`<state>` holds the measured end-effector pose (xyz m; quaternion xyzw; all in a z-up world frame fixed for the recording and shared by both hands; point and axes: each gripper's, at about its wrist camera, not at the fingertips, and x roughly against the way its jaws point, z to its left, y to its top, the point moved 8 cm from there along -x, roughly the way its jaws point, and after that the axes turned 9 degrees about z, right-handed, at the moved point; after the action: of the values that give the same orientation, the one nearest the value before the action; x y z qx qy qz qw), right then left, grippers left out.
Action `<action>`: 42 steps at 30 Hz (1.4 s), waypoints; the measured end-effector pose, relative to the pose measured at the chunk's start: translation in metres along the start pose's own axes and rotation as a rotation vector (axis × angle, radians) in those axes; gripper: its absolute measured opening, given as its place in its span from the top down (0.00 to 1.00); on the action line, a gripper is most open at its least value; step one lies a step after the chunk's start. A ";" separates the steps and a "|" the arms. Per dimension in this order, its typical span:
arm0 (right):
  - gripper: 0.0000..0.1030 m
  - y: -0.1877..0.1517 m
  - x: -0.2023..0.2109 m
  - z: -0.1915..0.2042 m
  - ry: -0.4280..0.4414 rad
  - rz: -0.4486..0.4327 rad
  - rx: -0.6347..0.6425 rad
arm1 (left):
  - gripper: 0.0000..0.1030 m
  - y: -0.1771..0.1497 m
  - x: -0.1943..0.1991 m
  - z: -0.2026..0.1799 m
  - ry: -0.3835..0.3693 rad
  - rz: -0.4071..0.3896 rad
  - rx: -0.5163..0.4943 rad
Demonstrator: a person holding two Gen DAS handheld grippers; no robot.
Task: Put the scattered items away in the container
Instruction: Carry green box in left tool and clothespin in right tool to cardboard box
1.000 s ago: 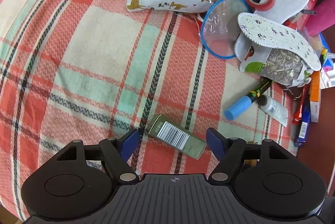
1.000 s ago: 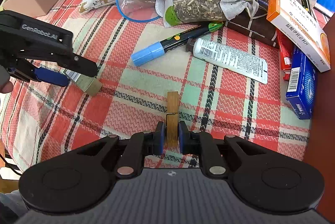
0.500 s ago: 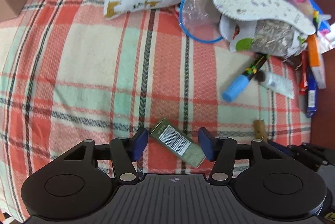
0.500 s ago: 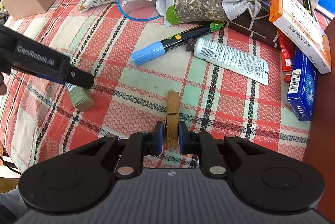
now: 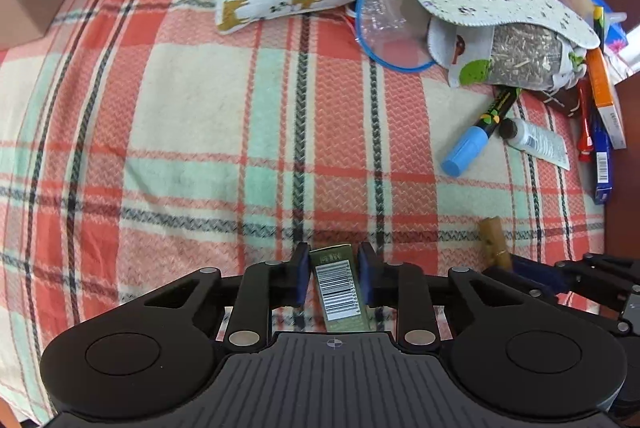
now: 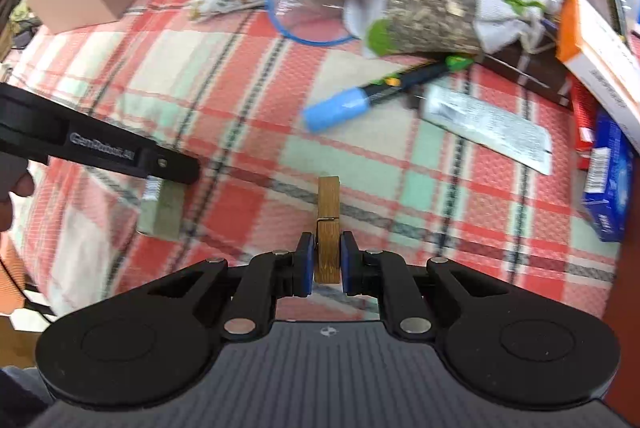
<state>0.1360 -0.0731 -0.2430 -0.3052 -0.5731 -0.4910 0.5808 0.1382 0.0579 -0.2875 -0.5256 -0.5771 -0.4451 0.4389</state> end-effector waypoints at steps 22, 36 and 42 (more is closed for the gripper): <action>0.85 0.096 0.048 0.162 0.268 -0.092 0.141 | 0.82 0.026 0.139 0.136 -0.038 -0.227 0.124; 0.85 0.255 0.063 0.311 0.329 -0.242 0.207 | 0.82 0.130 0.275 0.298 0.040 -0.442 0.067; 0.85 0.324 0.031 0.344 0.305 -0.233 0.119 | 0.82 0.189 0.281 0.366 0.061 -0.448 0.065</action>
<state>0.3038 0.3429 -0.0918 -0.1242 -0.5381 -0.5606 0.6171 0.2954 0.4852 -0.0835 -0.3560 -0.6800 -0.5282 0.3630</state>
